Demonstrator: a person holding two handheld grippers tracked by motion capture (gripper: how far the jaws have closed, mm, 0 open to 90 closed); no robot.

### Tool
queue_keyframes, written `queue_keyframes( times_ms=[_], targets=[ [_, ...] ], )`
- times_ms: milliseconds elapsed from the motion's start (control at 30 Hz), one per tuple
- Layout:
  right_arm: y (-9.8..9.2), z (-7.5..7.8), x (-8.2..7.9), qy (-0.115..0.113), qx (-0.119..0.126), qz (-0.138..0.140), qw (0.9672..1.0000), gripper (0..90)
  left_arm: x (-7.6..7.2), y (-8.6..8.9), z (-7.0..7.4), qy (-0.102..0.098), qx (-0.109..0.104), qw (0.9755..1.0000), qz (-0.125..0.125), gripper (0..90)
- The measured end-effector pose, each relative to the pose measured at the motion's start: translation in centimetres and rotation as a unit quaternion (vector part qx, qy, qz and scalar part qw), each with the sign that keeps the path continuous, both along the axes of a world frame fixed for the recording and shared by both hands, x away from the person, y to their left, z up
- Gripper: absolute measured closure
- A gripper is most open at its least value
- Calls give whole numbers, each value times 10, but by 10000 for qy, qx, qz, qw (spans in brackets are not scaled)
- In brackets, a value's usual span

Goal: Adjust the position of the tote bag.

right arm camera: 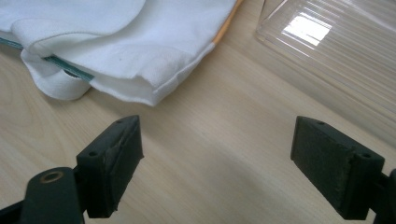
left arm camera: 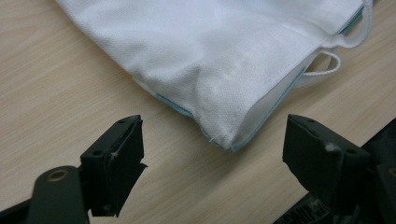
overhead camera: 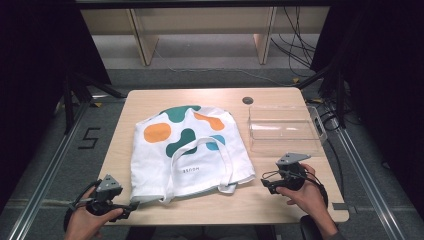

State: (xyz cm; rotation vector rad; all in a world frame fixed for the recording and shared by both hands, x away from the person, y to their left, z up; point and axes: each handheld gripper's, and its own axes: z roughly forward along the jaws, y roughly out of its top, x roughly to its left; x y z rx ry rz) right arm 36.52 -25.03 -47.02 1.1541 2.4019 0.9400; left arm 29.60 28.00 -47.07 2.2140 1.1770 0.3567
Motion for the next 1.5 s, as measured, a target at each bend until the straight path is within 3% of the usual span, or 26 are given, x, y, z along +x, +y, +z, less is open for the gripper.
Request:
queue_keyframes(
  times_ms=[133, 267, 300, 333, 367, 467, 500, 533, 600, 633, 700, 733, 867, 967, 1000, 1100, 1133, 1200, 1233, 1300, 1333, 1367, 1400, 1433, 1467, 1500],
  targets=[
    [-1, 4, -2, 274, -117, 79, 9995, 229, 1, 1, 1, -71, 109, 9999, 18, 196],
    [1, 4, -1, 176, -77, 23, 9998, 241, 1, 1, 0, -56, 107, 9999, 12, 196],
    [2, 0, 0, -30, -40, 57, 10000, 249, 1, 2, 1, -34, 134, 9999, -39, 196],
    [2, 0, 0, -30, -40, 57, 10000, 249, 1, 2, 1, -30, 162, 9998, -64, 196],
    [2, 3, -1, 132, -141, 144, 9997, 256, 1, 1, 1, -53, 64, 10000, -7, 196],
    [2, 4, 0, 127, -182, 206, 9995, 264, 1, 2, 1, -26, 30, 10000, -65, 195],
    [4, 3, 0, 92, -70, 162, 9998, 272, 2, 1, 1, -20, 36, 10000, -63, 196],
    [3, 4, 1, 48, -240, 307, 9992, 285, 2, 1, 0, -35, 21, 10000, -53, 195],
    [4, 4, 2, -13, -237, 360, 9991, 295, 2, 2, 1, -42, 78, 9999, -57, 195],
    [6, 2, 2, -148, -136, 344, 9992, 310, 2, 2, 1, -37, 81, 9999, -50, 195],
    [6, 4, 3, 4, -271, 487, 9984, 329, 3, 3, 0, -56, 112, 9999, -40, 196],
    [8, 2, 4, -115, -256, 497, 9984, 329, 4, 3, 0, -42, 104, 9999, -21, 196],
    [14, 2, 7, 97, -334, 564, 9978, 355, 5, 1, -2, -54, 55, 10000, -36, 202],
    [19, 0, 10, 6, -378, 621, 9974, 361, 8, 0, -3, -6, 70, 10000, -13, 223],
    [21, 0, 10, 47, -365, 614, 9974, 363, 9, 0, -3, -31, 168, 9998, -43, 231],
    [23, 1, 10, 182, -519, 689, 9961, 366, 11, -1, -4, -14, 191, 9998, -83, 233],
    [24, 0, 10, 124, -473, 661, 9966, 366, 11, -3, -5, -31, 80, 10000, -1, 233],
    [25, 0, 11, 199, -482, 655, 9965, 363, 13, -1, -3, 7, 355, 9992, -163, 238],
    [25, -1, 13, 198, -528, 749, 9956, 363, 13, -2, -4, -8, 271, 9996, -108, 256],
    [28, -3, 13, 128, -468, 672, 9966, 362, 16, -3, -5, 18, 342, 9993, -171, 264],
    [29, -1, 13, 195, -515, 690, 9961, 361, 16, -5, -7, -22, 157, 9998, -81, 320],
    [29, -1, 13, 195, -515, 690, 9961, 361, 19, -3, -5, 48, 293, 9994, -199, 348],
    [29, -1, 14, 203, -518, 699, 9960, 361, 20, -4, -6, 8, 192, 9998, -99, 348],
    [31, -4, 14, 97, -401, 657, 9970, 360, 22, -1, -3, 46, 303, 9992, -249, 386],
    [30, -1, 14, 208, -544, 712, 9958, 360, 22, -3, -5, 9, 119, 9998, -140, 415],
    [31, -1, 14, 201, -552, 701, 9958, 360, 22, -3, -5, 19, 174, 9997, -192, 432]
  ],
)
